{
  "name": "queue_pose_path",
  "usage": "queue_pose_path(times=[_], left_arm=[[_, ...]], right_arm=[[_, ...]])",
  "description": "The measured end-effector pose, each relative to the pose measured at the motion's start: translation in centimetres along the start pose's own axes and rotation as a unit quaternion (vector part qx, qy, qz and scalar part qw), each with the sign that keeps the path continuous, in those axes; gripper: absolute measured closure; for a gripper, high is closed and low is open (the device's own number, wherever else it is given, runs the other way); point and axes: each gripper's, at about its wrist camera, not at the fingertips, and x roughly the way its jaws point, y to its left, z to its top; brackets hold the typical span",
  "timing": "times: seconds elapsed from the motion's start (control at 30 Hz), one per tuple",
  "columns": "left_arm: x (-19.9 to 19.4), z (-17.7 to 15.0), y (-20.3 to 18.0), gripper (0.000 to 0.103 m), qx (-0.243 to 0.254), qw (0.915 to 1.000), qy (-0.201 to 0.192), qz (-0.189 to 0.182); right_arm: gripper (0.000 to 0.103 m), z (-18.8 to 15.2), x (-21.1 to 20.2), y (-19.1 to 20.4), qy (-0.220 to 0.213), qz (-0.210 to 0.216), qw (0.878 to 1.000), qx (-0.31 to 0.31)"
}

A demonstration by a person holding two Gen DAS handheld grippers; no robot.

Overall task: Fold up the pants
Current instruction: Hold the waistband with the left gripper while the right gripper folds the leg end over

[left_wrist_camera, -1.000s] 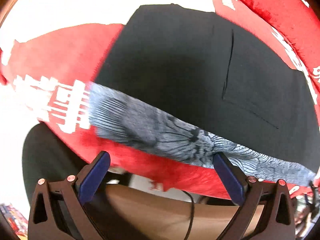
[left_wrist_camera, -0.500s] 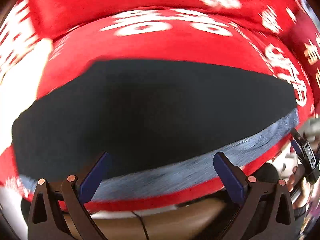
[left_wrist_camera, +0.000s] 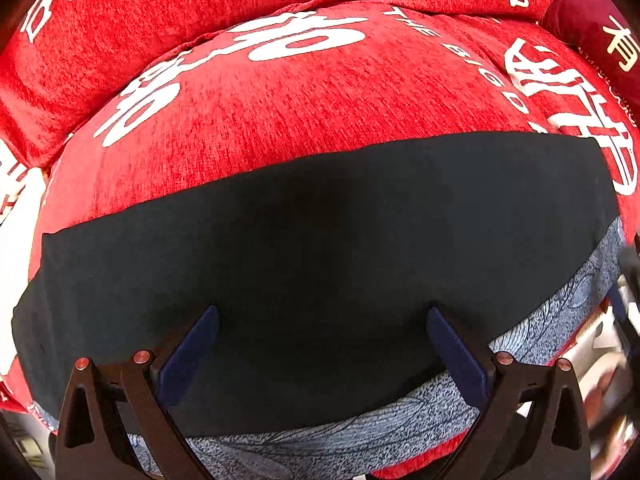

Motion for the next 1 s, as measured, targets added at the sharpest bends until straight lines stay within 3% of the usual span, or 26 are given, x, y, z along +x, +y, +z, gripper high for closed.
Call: queue_pose_path(times=[0.2, 0.43, 0.47, 0.53, 0.57, 0.6, 0.77, 0.9, 1.0], left_arm=[[0.0, -0.3, -0.1, 0.0, -0.009, 0.9998, -0.019, 0.005], [0.2, -0.4, -0.1, 0.0, -0.01, 0.9998, -0.018, -0.001], [0.2, -0.4, 0.0, 0.0, -0.01, 0.9998, -0.019, -0.001], [0.2, -0.4, 0.0, 0.0, -0.01, 0.9998, -0.018, -0.003], [0.3, -0.4, 0.1, 0.0, -0.01, 0.9998, -0.018, -0.004], [0.3, -0.4, 0.0, 0.0, -0.011, 0.9998, -0.018, -0.003], [0.3, -0.5, -0.2, 0.0, -0.007, 0.9998, -0.019, 0.007], [0.4, -0.3, -0.9, 0.0, 0.003, 0.9995, -0.016, 0.027], [0.4, 0.4, -0.6, 0.0, 0.012, 0.9997, 0.008, 0.017]], right_arm=[[0.003, -1.8, 0.9, 3.0, 0.014, 0.002, 0.997, -0.08], [0.004, 3.6, 4.5, 3.6, 0.0, 0.025, 0.999, -0.046], [0.009, 3.8, 4.7, 3.6, 0.003, 0.02, 0.999, -0.044], [0.035, 3.9, 4.6, 3.6, 0.019, 0.014, 0.999, -0.04], [0.059, 3.8, 4.5, 3.4, 0.029, 0.011, 0.999, -0.038], [0.072, 3.5, 4.3, 3.2, 0.035, 0.008, 0.999, -0.039], [0.088, 3.4, 2.9, 5.3, 0.034, -0.016, 0.996, -0.078], [0.088, 4.0, -0.6, 12.2, -0.014, -0.012, 0.982, -0.189], [0.088, 3.6, -1.3, 16.1, -0.015, -0.021, 0.97, -0.244]])
